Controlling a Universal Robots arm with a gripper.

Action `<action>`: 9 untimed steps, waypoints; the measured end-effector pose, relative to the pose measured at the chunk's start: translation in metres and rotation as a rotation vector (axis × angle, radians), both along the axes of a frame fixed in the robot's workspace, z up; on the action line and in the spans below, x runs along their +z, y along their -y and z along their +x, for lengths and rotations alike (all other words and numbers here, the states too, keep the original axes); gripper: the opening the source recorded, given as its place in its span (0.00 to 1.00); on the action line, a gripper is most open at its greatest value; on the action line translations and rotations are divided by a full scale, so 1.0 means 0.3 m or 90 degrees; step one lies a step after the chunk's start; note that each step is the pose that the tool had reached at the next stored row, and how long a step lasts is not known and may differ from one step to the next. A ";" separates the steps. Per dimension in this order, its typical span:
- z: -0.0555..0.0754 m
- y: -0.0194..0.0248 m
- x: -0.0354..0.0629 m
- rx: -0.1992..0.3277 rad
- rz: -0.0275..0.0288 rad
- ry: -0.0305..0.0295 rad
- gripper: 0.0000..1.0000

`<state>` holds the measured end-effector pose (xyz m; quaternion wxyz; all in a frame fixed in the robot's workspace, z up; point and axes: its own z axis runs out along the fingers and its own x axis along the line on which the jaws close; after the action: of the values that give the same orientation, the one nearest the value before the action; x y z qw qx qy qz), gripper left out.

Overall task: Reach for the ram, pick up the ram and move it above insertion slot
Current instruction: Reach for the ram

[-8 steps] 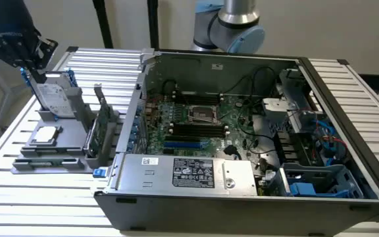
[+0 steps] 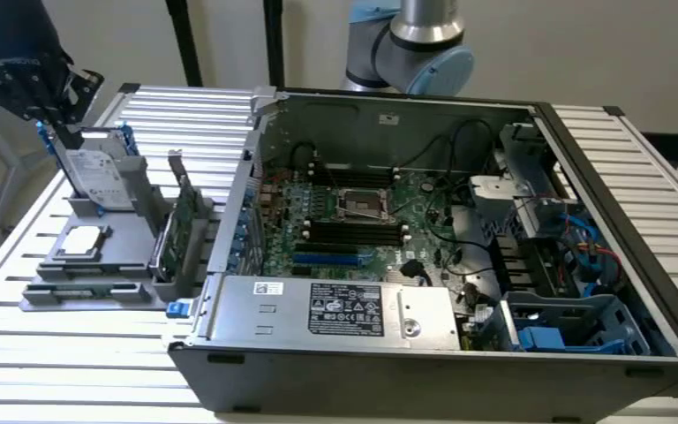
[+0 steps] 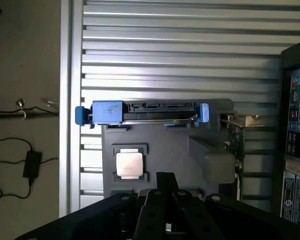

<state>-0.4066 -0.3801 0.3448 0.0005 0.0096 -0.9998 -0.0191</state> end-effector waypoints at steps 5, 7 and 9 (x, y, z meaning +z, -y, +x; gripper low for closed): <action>0.000 0.002 0.000 0.000 -0.0001 -0.0002 0.11; 0.000 0.011 0.001 0.000 -0.0001 -0.0005 0.11; 0.001 0.028 0.004 0.000 -0.0001 -0.0015 0.11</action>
<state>-0.4063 -0.3883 0.3461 0.0017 0.0095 -0.9998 -0.0191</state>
